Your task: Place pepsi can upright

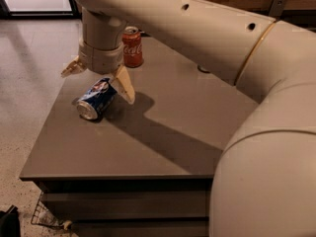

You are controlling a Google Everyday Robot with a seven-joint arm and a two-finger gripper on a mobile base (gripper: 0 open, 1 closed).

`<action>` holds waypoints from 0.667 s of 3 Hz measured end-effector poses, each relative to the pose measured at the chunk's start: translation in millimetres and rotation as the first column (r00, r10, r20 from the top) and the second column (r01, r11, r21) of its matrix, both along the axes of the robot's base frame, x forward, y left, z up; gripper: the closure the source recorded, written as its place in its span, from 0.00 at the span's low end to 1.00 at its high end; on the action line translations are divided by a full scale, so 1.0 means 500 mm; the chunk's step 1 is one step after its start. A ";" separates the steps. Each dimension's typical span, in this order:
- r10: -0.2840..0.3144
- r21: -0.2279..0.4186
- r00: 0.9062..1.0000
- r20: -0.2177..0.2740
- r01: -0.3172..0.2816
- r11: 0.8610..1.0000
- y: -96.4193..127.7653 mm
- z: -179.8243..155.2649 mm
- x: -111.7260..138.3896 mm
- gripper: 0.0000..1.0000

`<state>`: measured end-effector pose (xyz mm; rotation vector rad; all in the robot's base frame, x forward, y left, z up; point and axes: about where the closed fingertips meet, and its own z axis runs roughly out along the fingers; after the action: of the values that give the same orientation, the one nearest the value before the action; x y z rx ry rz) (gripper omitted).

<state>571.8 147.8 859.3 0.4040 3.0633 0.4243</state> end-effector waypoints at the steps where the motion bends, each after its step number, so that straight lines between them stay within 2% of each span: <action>1: 0.034 0.004 0.999 -0.004 -0.034 0.999 0.040 -0.017 0.004 0.00; 2: 0.047 0.002 0.999 -0.002 -0.047 0.999 0.041 -0.019 0.003 0.18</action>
Offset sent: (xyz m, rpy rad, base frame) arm 0.0016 0.0182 -0.0076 0.0033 0.0040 0.0313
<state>573.3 168.3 849.6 0.3331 3.0804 0.4290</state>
